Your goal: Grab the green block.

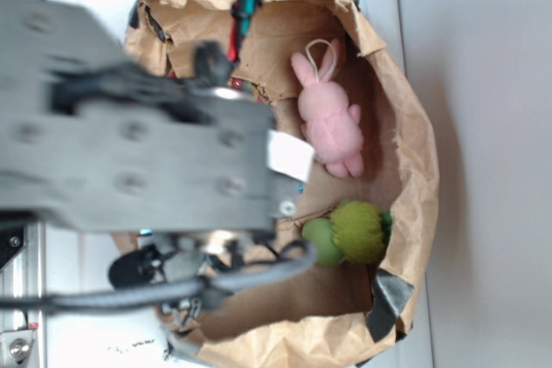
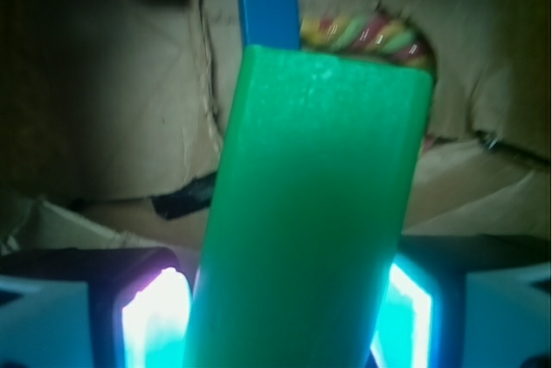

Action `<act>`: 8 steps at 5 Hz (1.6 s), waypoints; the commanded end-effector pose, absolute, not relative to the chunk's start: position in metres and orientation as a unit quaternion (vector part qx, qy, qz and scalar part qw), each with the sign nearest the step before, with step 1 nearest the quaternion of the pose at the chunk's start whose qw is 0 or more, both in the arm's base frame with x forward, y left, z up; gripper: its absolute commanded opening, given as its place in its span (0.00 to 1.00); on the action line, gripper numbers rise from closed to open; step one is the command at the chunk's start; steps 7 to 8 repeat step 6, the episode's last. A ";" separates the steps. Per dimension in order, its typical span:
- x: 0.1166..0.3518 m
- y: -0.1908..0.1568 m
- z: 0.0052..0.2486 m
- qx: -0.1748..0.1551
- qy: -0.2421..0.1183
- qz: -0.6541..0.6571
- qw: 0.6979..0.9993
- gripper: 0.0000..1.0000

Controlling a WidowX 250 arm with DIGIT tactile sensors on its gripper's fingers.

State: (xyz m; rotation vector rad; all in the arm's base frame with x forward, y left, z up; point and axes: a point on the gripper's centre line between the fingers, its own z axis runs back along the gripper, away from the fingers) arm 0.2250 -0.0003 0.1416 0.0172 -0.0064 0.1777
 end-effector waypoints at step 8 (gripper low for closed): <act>0.278 -0.002 0.169 -0.006 -0.082 0.111 0.990 0.00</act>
